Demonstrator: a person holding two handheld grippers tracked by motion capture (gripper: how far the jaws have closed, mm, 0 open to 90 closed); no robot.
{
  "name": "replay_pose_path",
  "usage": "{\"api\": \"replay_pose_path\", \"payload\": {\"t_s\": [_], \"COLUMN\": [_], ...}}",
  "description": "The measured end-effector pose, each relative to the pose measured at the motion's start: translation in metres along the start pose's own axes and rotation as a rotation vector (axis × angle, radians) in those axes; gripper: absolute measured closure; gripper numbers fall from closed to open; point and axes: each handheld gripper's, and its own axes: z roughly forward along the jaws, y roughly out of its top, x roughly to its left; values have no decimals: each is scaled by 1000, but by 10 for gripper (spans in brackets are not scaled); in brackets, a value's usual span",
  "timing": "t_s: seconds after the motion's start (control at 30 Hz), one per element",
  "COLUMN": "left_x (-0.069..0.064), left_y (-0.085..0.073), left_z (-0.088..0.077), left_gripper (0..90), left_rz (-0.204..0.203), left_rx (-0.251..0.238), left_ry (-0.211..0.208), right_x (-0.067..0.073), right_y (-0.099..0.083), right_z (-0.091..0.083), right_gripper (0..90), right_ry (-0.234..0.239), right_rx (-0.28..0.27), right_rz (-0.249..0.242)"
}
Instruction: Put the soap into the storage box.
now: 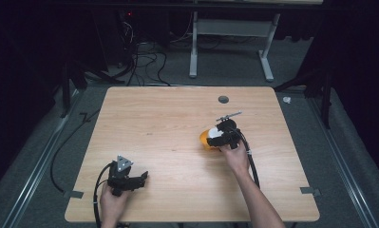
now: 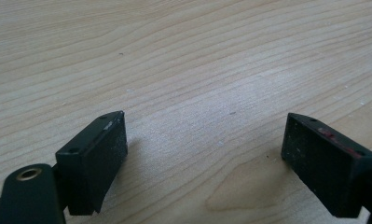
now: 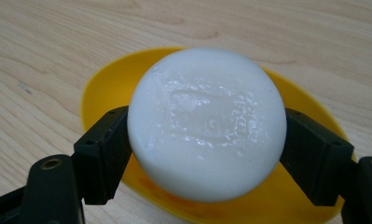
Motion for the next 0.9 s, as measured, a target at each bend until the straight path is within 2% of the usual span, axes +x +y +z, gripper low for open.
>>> {"api": "replay_pose_path", "payload": {"t_s": [0.1, 0.2, 0.37, 0.67, 0.9], "left_x": [0, 0, 0, 0, 0], "left_y": [0, 0, 0, 0, 0], "left_z": [0, 0, 0, 0, 0], "left_gripper": [146, 146, 146, 146, 146], "left_rz": [2, 3, 2, 3, 2], "left_rx": [2, 1, 1, 2, 2], "left_ry": [-1, 0, -1, -2, -1], "right_x": [-2, -2, -1, -7, -13], "right_y": [-1, 0, -2, -9, -12], "right_z": [1, -2, -2, -18, -32], "right_gripper": [228, 227, 188, 179, 165], "right_ry": [5, 18, 8, 8, 19], "right_rx": [1, -20, -11, -104, -153], "right_rz": [26, 39, 37, 58, 76]}}
